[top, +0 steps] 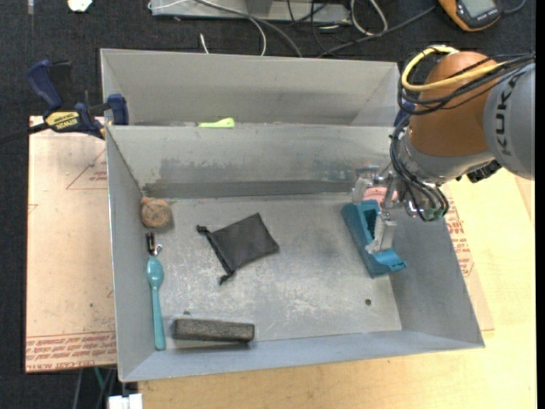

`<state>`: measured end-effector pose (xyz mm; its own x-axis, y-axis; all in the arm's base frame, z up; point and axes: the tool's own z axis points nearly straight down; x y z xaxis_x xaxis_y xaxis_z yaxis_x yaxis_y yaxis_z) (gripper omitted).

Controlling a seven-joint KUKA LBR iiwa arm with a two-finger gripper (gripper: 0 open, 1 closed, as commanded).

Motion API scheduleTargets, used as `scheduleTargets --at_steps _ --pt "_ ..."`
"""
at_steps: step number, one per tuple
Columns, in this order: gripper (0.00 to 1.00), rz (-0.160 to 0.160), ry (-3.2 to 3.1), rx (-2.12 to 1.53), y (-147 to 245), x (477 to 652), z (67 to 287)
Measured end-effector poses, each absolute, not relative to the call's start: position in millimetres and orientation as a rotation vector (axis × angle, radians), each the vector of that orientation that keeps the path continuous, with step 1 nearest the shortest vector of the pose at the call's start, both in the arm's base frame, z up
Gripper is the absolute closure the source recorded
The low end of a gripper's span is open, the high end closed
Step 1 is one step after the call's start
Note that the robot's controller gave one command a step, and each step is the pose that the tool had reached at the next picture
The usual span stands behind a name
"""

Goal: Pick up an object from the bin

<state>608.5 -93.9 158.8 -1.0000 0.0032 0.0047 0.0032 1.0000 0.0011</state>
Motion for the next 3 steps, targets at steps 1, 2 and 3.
scheduleTargets --at_steps 1,2,3 --pt "0.00 -0.001 -3.143 -0.002 -93.4 609.7 163.7" --pt "0.00 -0.001 -3.145 0.085 -35.6 591.7 97.3" --pt "0.00 -0.005 -3.143 0.062 -15.9 591.8 68.9"
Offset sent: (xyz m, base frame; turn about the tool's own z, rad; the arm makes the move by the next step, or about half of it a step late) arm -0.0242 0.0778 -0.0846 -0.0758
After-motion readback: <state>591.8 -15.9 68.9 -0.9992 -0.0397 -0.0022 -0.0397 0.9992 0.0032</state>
